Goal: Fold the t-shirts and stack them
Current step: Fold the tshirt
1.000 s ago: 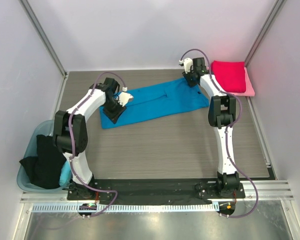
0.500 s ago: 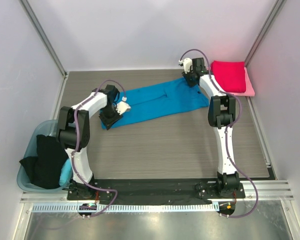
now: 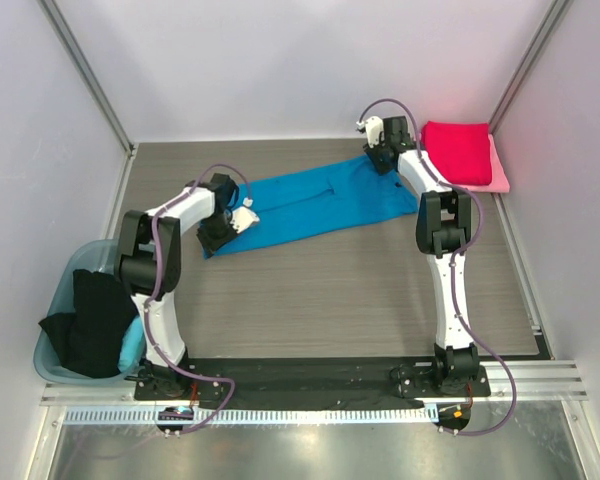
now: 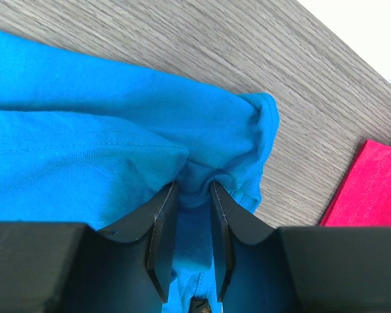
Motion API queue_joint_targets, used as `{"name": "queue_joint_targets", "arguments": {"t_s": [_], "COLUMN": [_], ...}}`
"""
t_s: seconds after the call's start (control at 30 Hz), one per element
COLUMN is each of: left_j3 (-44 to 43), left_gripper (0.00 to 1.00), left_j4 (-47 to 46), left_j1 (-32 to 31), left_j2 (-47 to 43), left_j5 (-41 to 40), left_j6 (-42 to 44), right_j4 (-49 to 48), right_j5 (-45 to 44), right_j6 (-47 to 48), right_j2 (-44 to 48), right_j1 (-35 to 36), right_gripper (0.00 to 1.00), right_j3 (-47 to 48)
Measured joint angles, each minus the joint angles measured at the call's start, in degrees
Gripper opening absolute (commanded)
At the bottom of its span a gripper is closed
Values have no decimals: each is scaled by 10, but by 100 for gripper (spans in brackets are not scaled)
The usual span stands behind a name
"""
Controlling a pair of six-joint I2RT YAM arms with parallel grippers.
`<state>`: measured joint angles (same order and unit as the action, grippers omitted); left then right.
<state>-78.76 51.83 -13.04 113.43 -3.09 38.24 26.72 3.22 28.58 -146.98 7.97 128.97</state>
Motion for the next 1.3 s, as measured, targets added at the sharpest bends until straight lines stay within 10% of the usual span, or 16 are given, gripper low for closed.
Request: {"name": "queue_joint_targets", "arguments": {"t_s": [0.3, 0.77, 1.3], "left_j3": [35, 93, -137], "left_gripper": [1, 0, 0], "left_j4": [40, 190, 212], "left_j1": [-37, -355, -471], "left_j2": [-30, -124, 57], "left_j5": [53, 184, 283], "left_j6": [3, -50, -92], "right_j4": [-8, -1, -168], "right_j5": [-7, 10, 33], "right_j6": [12, 21, -34], "right_j2": [5, -22, -152], "right_j1": [7, 63, 125], "right_gripper": [33, 33, 50], "right_j3": [-11, 36, 177]}}
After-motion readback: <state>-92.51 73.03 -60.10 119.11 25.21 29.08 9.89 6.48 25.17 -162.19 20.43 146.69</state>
